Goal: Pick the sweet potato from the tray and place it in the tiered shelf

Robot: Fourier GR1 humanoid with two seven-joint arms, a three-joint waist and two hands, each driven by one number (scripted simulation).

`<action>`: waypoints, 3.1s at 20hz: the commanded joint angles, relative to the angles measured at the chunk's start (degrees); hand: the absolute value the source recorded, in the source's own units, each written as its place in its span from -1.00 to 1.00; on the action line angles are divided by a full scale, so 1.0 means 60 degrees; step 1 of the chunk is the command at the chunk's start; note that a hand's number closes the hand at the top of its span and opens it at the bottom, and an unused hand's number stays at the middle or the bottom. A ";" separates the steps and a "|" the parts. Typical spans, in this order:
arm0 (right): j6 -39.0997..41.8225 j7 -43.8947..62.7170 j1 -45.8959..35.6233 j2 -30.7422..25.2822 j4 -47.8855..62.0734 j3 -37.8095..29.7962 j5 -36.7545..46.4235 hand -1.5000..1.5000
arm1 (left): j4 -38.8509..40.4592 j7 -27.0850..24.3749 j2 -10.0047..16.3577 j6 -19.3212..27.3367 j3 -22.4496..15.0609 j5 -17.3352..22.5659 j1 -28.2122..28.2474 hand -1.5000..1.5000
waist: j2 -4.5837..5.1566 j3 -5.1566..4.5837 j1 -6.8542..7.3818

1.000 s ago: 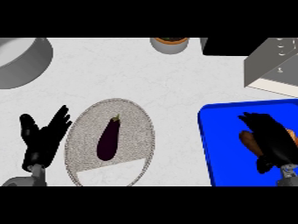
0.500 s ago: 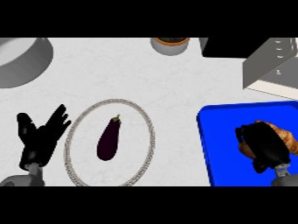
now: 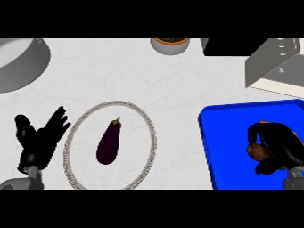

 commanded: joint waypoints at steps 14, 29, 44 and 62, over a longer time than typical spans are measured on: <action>0.3055 0.4478 -0.1160 -0.0569 -0.6704 -0.4687 -0.5517 1.00 | 0.0151 0.0025 -0.0309 0.0136 -0.0051 -0.0151 0.0122 0.00 | 0.0052 0.0145 -0.0060; 0.3532 0.6503 -0.4641 -0.4533 -0.2917 -0.6686 -0.7692 1.00 | 0.0177 0.0123 -0.0208 -0.0075 0.0151 -0.0376 -0.0101 0.00 | 0.0111 0.0158 0.0135; 0.2834 0.2743 -0.6651 -0.6658 0.3167 -0.4636 -0.6373 1.00 | 0.0763 -0.0204 -0.0537 -0.0072 0.0245 -0.0588 -0.0622 0.00 | 0.0155 0.0159 0.0228; 0.0015 -0.0422 -0.8994 -0.6129 0.8297 -0.3489 -0.4640 1.00 | -0.0388 0.0494 -0.0605 -0.0175 0.0089 -0.0678 -0.0057 0.00 | 0.0172 0.0170 0.0362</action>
